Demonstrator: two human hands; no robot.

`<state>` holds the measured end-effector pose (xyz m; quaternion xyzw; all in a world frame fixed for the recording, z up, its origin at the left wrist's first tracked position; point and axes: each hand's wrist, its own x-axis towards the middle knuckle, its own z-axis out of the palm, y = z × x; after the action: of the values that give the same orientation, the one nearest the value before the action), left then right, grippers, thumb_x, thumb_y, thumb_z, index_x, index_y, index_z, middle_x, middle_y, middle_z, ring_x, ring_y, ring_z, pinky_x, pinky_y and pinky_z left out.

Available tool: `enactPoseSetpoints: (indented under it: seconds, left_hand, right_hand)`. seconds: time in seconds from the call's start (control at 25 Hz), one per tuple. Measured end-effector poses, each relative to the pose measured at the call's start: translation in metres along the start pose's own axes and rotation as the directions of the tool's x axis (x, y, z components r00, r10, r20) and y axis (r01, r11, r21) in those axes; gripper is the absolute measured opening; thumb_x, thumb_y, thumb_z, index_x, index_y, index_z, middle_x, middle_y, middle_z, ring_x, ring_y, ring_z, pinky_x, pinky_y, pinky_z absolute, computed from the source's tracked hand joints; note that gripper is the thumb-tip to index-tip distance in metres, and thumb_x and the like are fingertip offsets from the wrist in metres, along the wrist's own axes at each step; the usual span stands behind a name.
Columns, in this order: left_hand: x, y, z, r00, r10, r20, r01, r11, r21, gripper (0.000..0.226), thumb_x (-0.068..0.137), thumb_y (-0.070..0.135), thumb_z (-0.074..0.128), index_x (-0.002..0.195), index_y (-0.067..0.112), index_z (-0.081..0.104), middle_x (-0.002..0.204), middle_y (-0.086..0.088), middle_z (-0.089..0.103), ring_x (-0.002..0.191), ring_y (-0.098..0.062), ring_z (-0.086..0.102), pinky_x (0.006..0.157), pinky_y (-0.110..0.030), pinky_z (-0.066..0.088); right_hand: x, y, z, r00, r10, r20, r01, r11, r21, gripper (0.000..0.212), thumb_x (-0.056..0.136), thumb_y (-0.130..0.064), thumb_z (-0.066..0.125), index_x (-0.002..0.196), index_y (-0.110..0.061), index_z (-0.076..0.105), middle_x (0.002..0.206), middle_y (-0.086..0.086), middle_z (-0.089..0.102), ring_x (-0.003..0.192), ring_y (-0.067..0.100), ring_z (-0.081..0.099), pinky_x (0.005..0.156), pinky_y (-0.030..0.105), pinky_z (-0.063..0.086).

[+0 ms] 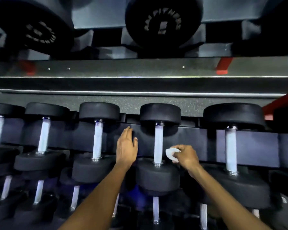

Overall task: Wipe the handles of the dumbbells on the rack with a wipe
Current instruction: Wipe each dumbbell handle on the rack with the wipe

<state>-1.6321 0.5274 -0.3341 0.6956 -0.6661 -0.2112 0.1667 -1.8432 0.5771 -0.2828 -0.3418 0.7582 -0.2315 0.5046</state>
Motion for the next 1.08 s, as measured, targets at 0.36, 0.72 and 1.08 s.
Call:
enactPoseSetpoints:
  seconds: [0.36,0.72,1.08]
  left_hand:
    - [0.034,-0.034,0.048,0.943,0.330,0.037,-0.327,0.905,0.272,0.061,0.099,0.037,0.022,0.152,0.006,0.020,0.161,-0.003,0.008,0.148,-0.015,0.001,0.119,-0.033,-0.008]
    - [0.033,-0.038,0.055,0.946,0.326,-0.005,-0.306,0.894,0.326,0.061,0.097,0.033,0.027,0.151,0.005,0.023,0.161,-0.007,0.017,0.148,-0.019,0.010,0.120,-0.039,0.003]
    - [0.032,-0.035,0.053,0.944,0.331,-0.011,-0.310,0.896,0.317,0.061,0.096,0.032,0.027,0.151,0.005,0.025,0.160,-0.008,0.019,0.148,-0.021,0.011,0.120,-0.038,0.000]
  right_hand:
    - [0.018,0.006,0.020,0.918,0.100,0.384,-0.053,0.990,-0.133,0.030,0.085,0.008,0.051,0.101,-0.008,0.071,0.083,0.003,0.067,0.068,0.006,0.055,0.054,0.010,0.042]
    - [0.019,-0.005,0.027,0.922,0.183,0.340,-0.152,0.982,-0.116,0.037,0.079,0.015,0.037,0.081,-0.004,0.069,0.072,0.011,0.060,0.059,0.014,0.044,0.049,0.023,0.030]
    - [0.006,-0.006,0.038,0.977,0.069,0.201,0.019,0.912,-0.409,0.025,0.080,0.003,0.044,0.061,-0.007,0.057,0.063,0.004,0.055,0.064,0.018,0.048,0.057,0.025,0.035]
